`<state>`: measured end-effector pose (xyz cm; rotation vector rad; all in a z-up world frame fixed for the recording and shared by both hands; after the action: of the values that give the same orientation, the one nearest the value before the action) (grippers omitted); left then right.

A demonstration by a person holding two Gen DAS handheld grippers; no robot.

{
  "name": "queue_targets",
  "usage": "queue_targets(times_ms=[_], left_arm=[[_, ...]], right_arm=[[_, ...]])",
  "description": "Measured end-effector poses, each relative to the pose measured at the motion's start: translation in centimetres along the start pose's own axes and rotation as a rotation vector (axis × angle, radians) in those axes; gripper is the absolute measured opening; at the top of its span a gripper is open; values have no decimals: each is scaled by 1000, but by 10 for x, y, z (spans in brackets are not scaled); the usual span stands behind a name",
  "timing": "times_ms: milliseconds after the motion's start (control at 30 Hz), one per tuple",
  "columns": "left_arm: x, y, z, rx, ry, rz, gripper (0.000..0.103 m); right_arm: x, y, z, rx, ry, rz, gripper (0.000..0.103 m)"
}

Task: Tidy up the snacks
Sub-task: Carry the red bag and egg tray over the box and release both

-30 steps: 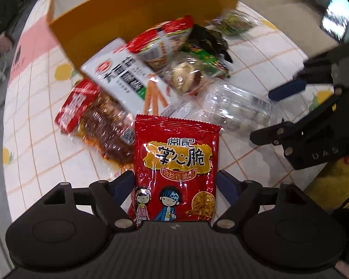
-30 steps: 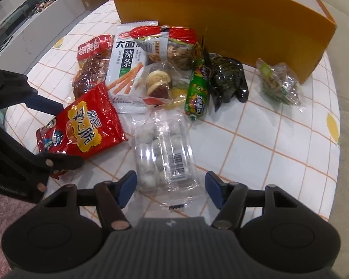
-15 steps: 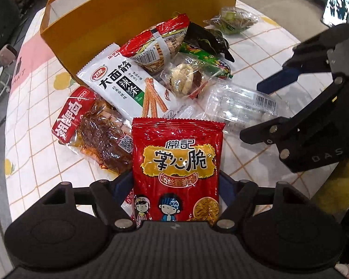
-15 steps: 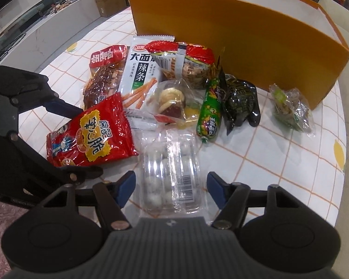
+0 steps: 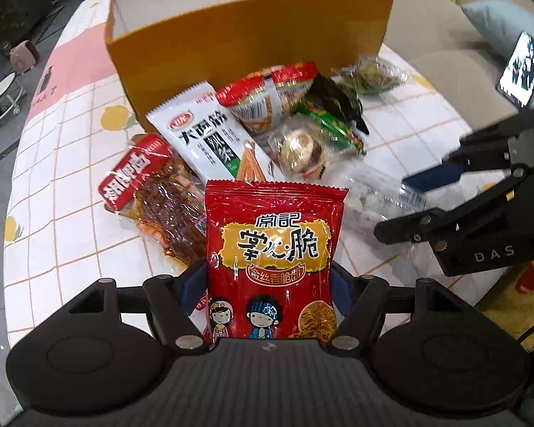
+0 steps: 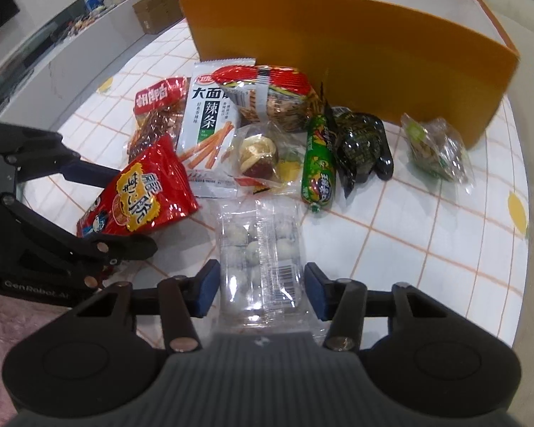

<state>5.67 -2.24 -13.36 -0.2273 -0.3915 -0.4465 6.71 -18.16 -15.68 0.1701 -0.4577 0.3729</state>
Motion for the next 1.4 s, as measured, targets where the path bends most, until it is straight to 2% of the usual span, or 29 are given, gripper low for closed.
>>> queue_targets(times_ms=[333,467,567,800,1000,1167,1400], left_arm=[[12,6,36,-103,-66,198,80],[15,3,45,-78,-80,207,80],[20,4,54,-68,-103,228,80],[51,11,83,-42,-185,271,80],[96,21,98,-2,-237,266,80],[139,23,102,64,-268,190,80],[188,37,83,121,-237,146,80]], right_arm=[[-5,-3,25,109,22,-142,50],[-7,1,39,129,16,-171,50],[-4,1,57,144,-27,-184,50],[16,-10,94,105,-134,-239,49],[55,-34,114,70,-231,-297,49],[102,-53,121,41,-303,-316,49],[168,-73,103,32,-309,-368,49]])
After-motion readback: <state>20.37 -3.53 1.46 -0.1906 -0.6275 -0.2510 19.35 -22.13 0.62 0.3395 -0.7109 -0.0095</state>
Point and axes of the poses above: each gripper's, at about its wrist camera, not at the fingertips, and z roughly against the way its jaws point, y to its left, x to its top, the point moved 5 cm from there along -z, roughly the way its jaws point, and after that the axes turned 8 degrees about -x, right-handed, at the moved point
